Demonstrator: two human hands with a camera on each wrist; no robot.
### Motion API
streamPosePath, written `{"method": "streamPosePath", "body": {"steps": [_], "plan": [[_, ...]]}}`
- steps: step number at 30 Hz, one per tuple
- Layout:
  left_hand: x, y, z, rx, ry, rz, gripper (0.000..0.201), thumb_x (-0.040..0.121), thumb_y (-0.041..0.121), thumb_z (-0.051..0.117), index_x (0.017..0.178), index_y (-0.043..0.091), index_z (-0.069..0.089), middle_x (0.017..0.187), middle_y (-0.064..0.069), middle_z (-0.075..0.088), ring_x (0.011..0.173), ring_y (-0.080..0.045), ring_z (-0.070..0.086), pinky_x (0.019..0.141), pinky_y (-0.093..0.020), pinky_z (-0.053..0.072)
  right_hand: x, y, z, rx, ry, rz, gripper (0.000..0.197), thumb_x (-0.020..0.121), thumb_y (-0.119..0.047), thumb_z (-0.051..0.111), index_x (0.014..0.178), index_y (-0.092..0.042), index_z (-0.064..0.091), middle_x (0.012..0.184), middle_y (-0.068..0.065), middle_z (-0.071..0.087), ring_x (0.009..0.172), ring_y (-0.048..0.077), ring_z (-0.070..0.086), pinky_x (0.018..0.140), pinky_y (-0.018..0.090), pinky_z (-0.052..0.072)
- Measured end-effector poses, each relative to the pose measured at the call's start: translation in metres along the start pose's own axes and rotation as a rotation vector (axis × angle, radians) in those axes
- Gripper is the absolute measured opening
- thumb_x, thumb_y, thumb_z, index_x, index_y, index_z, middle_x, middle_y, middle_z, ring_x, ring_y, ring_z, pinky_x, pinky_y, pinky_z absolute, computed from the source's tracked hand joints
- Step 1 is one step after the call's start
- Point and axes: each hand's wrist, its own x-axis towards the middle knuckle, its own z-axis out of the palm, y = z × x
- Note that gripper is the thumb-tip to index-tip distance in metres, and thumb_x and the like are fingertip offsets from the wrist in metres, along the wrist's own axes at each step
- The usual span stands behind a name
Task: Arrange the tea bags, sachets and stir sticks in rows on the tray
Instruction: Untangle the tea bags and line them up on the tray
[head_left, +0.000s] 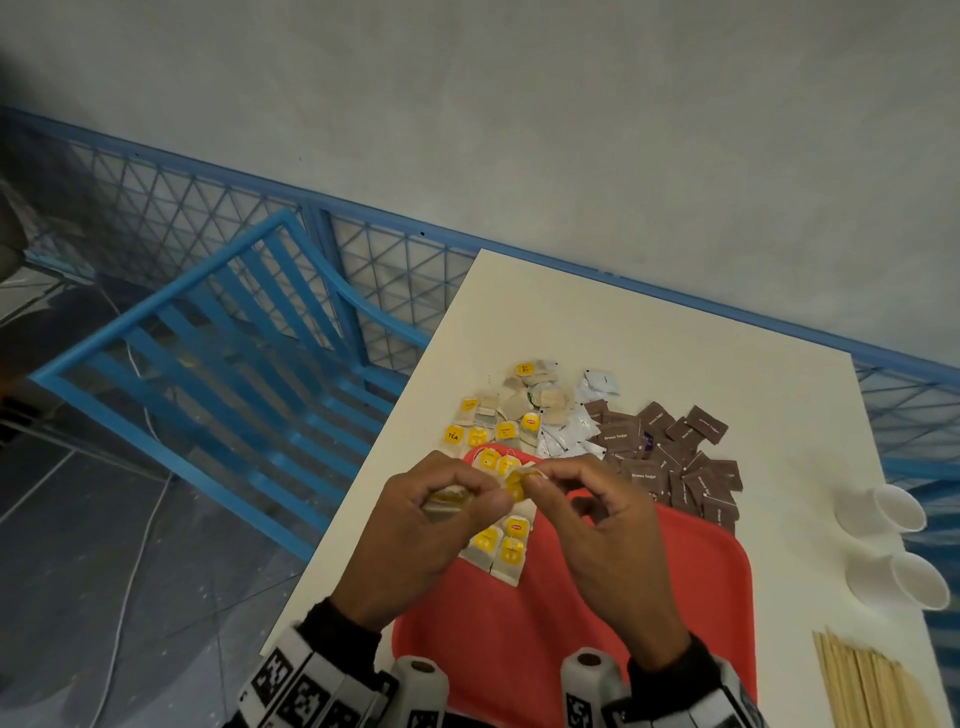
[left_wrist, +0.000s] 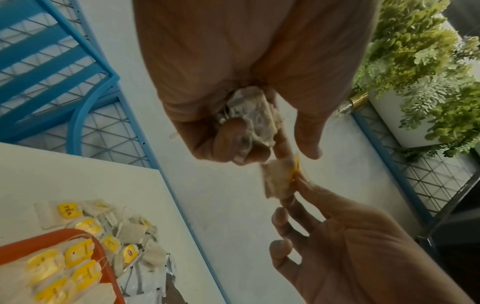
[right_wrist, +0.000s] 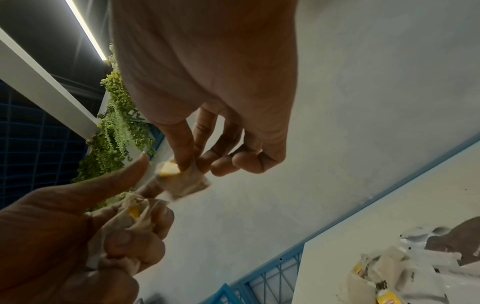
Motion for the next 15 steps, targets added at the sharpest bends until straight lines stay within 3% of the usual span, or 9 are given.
{"method": "streamPosePath", "body": {"steps": [2,5,7,9,11,15], "plan": [[-0.0007,-0.0002,-0.0007,0.030,0.022,0.030,0.019,0.079,0.046,0.074,0.075,0.028,0.073,0.075,0.008,0.063,0.061,-0.004,0.058,0.055,-0.014,0.044,0.0004,-0.0010,0.0003,0.015,0.011,0.006,0.005,0.086,-0.023,0.070,0.084,-0.024,0.074,0.081,-0.006,0.072,0.071,0.015,0.062,0.060,0.037,0.046],[-0.0010,0.0050,-0.0012,-0.064,0.038,-0.020,0.018,0.084,0.030,0.072,0.094,0.016,0.072,0.071,0.015,0.065,0.058,0.000,0.059,0.050,-0.013,0.043,0.0020,-0.0017,0.0005,0.014,0.015,0.007,0.004,0.086,-0.024,0.070,0.084,-0.024,0.074,0.081,-0.005,0.071,0.070,0.012,0.061,0.060,0.036,0.046],[-0.0013,0.0076,0.0009,-0.053,0.029,-0.009,0.022,0.082,0.024,0.069,0.102,0.015,0.072,0.075,0.016,0.067,0.060,0.001,0.061,0.050,-0.012,0.044,0.0021,-0.0013,0.0005,0.015,-0.005,0.008,0.005,0.087,-0.020,0.071,0.084,-0.024,0.074,0.081,-0.005,0.071,0.071,0.011,0.061,0.060,0.036,0.046],[-0.0003,0.0038,0.0014,-0.016,0.035,0.001,0.008,0.085,0.016,0.071,0.093,0.015,0.073,0.075,0.012,0.066,0.059,0.000,0.060,0.050,-0.013,0.044,0.0007,-0.0009,0.0013,0.013,-0.035,0.009,0.007,0.087,-0.019,0.071,0.085,-0.024,0.074,0.081,-0.005,0.071,0.072,0.012,0.061,0.061,0.035,0.046],[-0.0002,-0.0005,0.0013,-0.017,0.034,-0.015,0.008,0.089,0.006,0.069,0.090,0.014,0.071,0.069,0.012,0.064,0.055,-0.001,0.057,0.049,-0.013,0.043,-0.0009,-0.0011,0.0024,0.009,-0.042,0.008,0.007,0.087,-0.020,0.070,0.084,-0.025,0.074,0.080,-0.005,0.071,0.071,0.013,0.061,0.060,0.034,0.045],[-0.0032,0.0018,0.0019,-0.122,0.002,-0.060,0.005,0.091,0.013,0.068,0.096,0.010,0.070,0.061,0.005,0.057,0.050,-0.009,0.049,0.048,-0.015,0.039,-0.0024,-0.0005,0.0042,0.019,-0.039,-0.006,0.005,0.087,-0.023,0.070,0.084,-0.024,0.074,0.080,-0.004,0.071,0.071,0.015,0.062,0.060,0.036,0.045]]}}
